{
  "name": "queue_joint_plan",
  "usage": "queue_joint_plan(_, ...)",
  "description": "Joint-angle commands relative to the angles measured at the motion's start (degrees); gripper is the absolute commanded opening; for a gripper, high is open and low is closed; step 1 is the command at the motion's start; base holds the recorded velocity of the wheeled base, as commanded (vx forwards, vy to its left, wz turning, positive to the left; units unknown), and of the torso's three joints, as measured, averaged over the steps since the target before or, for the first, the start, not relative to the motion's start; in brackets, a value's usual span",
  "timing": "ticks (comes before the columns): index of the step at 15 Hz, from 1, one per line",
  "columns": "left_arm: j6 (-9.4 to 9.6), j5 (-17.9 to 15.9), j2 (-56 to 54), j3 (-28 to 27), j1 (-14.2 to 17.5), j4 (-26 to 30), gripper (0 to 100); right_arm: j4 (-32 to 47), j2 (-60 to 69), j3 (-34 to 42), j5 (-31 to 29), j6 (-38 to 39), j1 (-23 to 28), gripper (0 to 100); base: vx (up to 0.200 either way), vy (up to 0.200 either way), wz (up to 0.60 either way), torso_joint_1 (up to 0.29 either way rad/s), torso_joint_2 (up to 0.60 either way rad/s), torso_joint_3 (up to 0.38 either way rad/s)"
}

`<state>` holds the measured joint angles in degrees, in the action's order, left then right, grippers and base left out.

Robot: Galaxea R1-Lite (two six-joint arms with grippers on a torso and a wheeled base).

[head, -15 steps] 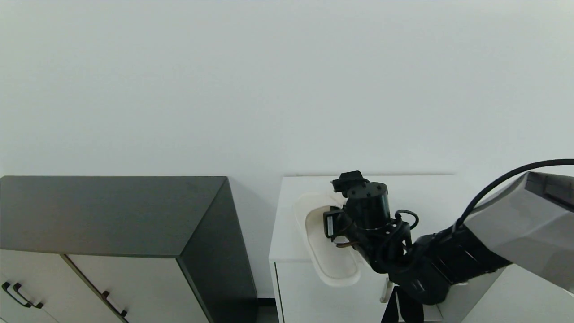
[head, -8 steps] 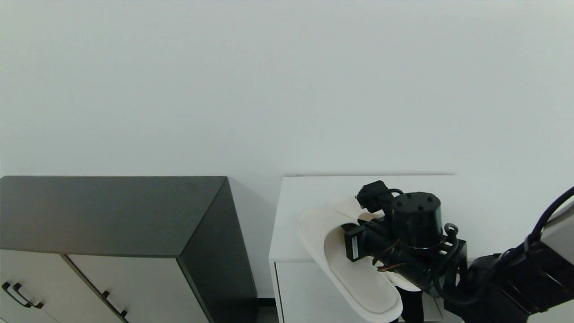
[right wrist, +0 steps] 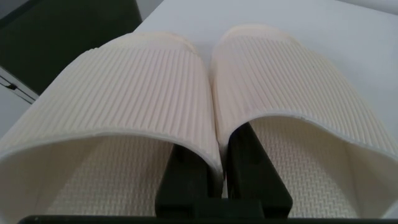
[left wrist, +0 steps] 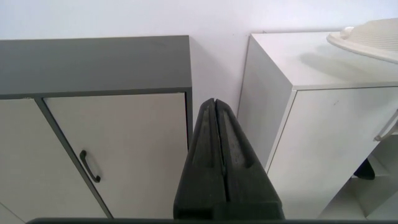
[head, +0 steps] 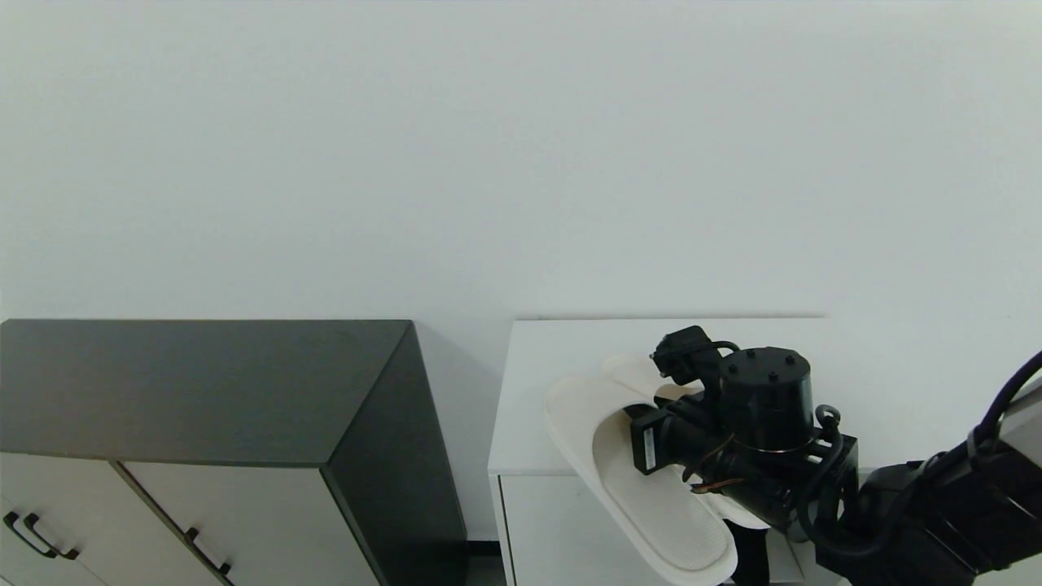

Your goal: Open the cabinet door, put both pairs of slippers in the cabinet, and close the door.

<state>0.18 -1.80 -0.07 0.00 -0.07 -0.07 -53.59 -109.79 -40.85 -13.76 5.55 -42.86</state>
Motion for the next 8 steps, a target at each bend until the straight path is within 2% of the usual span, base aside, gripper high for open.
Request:
queue_joint_plan(1,-0.01,0.0,0.1,0.0,0.1,0.0,0,0.0,-0.1,0.0,-0.2,0.0,0.0,0,-0.2,0.0,0.0,0.002,0.0,-0.002)
queue_joint_plan(8,-0.01,0.0,0.1,0.0,0.0,0.0,0,-1.1,-1.3,-0.1,-0.2,-0.1,-0.1,0,-0.2,0.0,0.0,0.001,0.0,0.002)
